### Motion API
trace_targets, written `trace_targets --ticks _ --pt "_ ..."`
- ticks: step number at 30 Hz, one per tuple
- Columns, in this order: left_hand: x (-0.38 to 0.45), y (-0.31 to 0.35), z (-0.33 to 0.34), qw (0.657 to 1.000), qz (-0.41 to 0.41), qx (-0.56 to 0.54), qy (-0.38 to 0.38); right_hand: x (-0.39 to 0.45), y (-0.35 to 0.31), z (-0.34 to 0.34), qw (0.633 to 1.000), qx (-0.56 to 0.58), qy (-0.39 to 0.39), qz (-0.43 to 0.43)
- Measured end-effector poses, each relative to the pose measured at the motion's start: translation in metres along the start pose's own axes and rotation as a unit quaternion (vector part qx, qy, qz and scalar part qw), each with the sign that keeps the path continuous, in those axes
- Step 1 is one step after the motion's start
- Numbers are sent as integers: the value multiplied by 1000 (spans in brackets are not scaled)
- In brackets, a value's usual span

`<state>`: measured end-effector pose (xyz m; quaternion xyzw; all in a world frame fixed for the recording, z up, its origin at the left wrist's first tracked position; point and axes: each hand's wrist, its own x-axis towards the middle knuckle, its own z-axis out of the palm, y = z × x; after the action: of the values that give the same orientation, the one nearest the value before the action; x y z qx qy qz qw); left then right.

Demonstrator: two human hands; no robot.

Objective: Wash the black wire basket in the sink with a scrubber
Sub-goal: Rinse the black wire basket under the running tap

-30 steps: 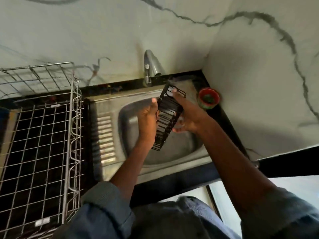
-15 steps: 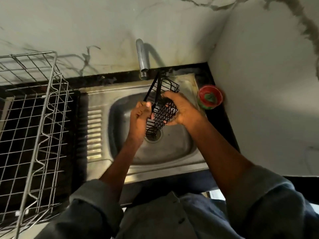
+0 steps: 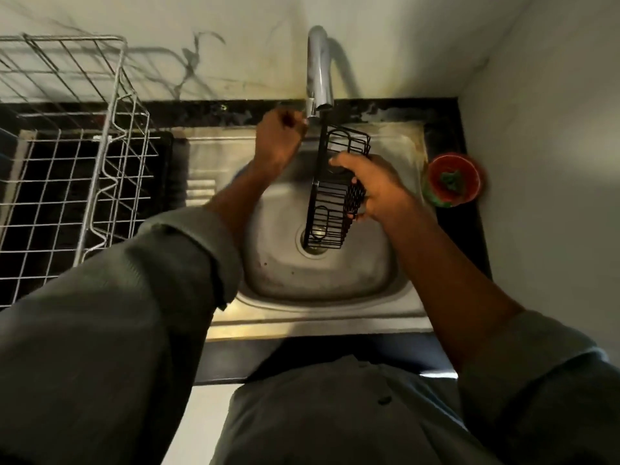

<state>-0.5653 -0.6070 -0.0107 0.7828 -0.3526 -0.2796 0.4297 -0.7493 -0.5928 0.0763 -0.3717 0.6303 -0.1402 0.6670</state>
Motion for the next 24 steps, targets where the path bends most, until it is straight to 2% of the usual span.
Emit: trace_targets --ticks 3,6,10,13,17,19,24 --pt "23 17 12 998 17 66 -4 5 -4 4 1000 6 7 -6" --pt "36 35 21 988 74 138 -17 10 -6 5 1000 20 5 -9" --pt "59 29 22 968 78 238 -4 14 -8 3 1000 25 -6 -8" --pt "66 14 20 976 74 207 4 19 -5 6 999 33 6 -18" --pt "79 -26 20 995 -18 92 30 21 -6 7 999 33 -1 -29" --pt "96 -48 22 996 -42 78 27 22 -5 6 999 23 -8 -33" --pt "80 -32 19 997 -47 64 17 30 0 1 999 16 -21 -40"
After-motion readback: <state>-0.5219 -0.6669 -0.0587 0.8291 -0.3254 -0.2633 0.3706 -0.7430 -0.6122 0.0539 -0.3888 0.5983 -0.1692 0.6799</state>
